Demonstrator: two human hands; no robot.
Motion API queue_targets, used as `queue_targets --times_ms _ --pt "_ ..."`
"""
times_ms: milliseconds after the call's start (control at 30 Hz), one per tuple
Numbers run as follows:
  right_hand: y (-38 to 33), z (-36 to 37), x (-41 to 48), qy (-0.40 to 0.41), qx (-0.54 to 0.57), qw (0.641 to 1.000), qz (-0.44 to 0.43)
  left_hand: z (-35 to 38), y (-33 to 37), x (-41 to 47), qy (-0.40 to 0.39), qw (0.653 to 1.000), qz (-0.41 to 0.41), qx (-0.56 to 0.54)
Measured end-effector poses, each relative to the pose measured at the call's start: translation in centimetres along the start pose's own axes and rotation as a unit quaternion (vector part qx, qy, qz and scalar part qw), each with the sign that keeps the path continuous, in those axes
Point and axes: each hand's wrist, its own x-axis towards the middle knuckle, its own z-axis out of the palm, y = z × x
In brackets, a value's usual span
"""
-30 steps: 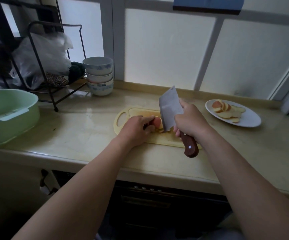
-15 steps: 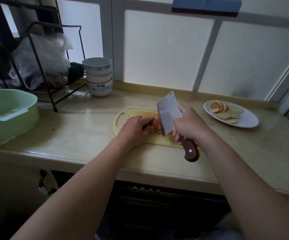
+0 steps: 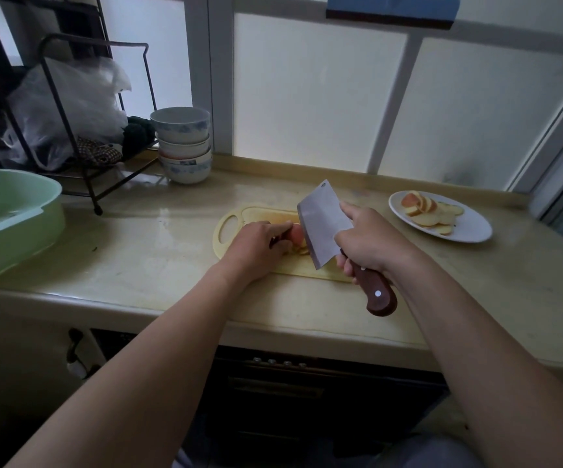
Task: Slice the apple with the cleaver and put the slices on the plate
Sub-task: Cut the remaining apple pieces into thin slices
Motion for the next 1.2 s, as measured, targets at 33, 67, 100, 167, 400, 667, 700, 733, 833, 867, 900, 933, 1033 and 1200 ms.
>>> queue_targets --times_ms 33,67,100,167,400,667,700,733,833,867,900,933,1033,1200 --pt "-0.1 0.1 0.2 -0.002 -0.003 1.0 0.0 0.0 0.0 0.0 0.001 1.0 0.002 0.001" --pt "-0.1 0.2 0.4 -0.004 -0.003 1.0 0.001 0.0 -0.1 0.0 0.001 1.0 0.003 0.001" --pt "-0.1 0.3 0.6 -0.005 -0.002 1.0 0.002 0.0 0.0 0.0 -0.001 1.0 0.003 0.002" --pt "-0.1 0.4 0.9 -0.005 -0.006 1.0 0.002 -0.1 0.1 0.0 -0.005 1.0 0.0 0.005" --pt "-0.1 1.2 1.6 -0.006 -0.044 0.999 -0.005 0.2 0.1 0.4 -0.01 1.0 -0.002 -0.019" --pt "-0.8 3.2 3.3 -0.008 -0.126 0.992 -0.007 0.3 -0.3 0.5 0.003 1.0 0.008 -0.002" --pt "-0.9 3.5 3.6 -0.008 -0.132 0.991 -0.008 0.3 -0.3 0.4 0.004 1.0 0.01 -0.003" --pt "-1.0 3.7 3.9 -0.008 -0.137 0.99 -0.01 0.3 -0.4 0.4 0.004 1.0 0.011 -0.005" --pt "-1.1 3.7 4.4 -0.01 -0.147 0.989 -0.011 0.2 -0.4 0.4 0.002 1.0 0.02 -0.004" --pt "-1.1 3.7 4.4 -0.01 -0.15 0.989 -0.01 0.2 -0.4 0.4 0.002 1.0 0.021 -0.002" --pt "-1.1 3.6 4.2 -0.01 -0.152 0.988 -0.009 0.1 -0.4 0.3 0.002 1.0 0.019 -0.001" --pt "-0.9 3.5 4.1 -0.013 -0.151 0.988 -0.006 0.1 -0.4 0.2 0.002 1.0 0.016 -0.004" --pt "-0.3 2.5 3.4 -0.022 -0.096 0.995 0.006 0.0 -0.4 0.1 0.002 1.0 0.008 -0.023" --pt "0.4 1.1 2.8 0.043 -0.04 0.998 -0.003 -0.1 -0.4 0.1 0.006 1.0 0.006 -0.02"
